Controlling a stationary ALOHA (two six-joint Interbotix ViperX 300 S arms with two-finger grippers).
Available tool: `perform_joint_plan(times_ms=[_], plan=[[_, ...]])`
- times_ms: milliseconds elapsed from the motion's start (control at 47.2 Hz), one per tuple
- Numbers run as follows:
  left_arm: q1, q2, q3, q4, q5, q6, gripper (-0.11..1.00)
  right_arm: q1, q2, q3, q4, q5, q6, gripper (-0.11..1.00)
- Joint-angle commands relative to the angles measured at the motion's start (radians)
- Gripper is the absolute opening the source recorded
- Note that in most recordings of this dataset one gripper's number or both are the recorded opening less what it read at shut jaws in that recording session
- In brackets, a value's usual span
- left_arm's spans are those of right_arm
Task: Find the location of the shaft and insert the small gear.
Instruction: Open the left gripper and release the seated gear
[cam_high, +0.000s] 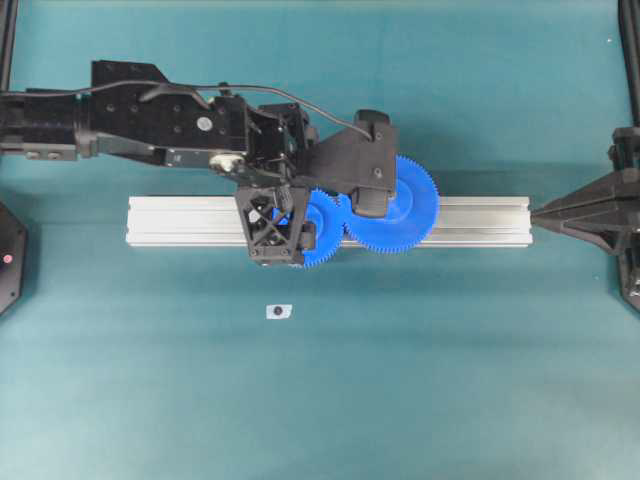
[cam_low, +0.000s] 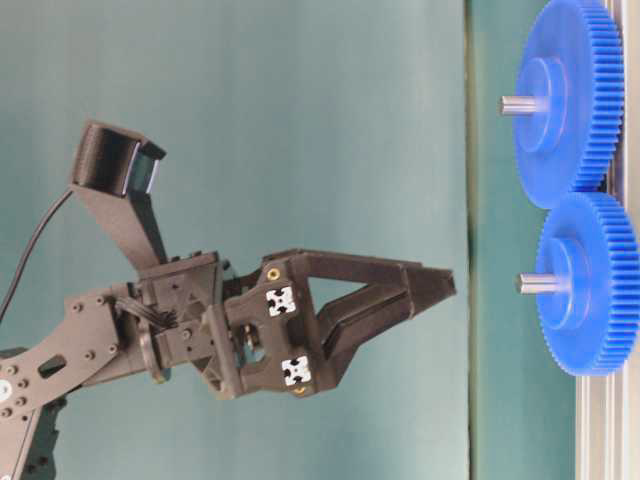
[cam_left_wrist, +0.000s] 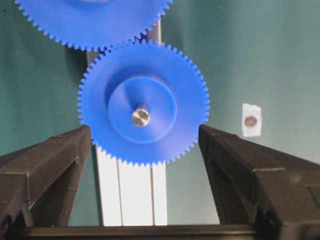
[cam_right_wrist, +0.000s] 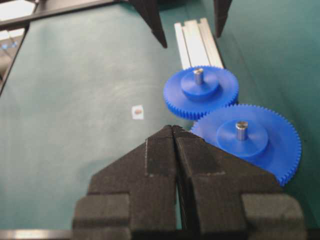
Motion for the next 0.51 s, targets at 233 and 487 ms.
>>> perform_joint_plan(times_ms=[233, 487], plan=[[-0.012, -0.041, -0.025, 0.005, 0.009, 0.0, 0.83, -0.003, 0.008, -0.011, 0.002, -0.009, 0.009, 0.0], [-0.012, -0.054, -0.031, 0.005, 0.014, -0.002, 0.83, -0.003, 0.008, -0.011, 0.002, -0.008, 0.009, 0.0]])
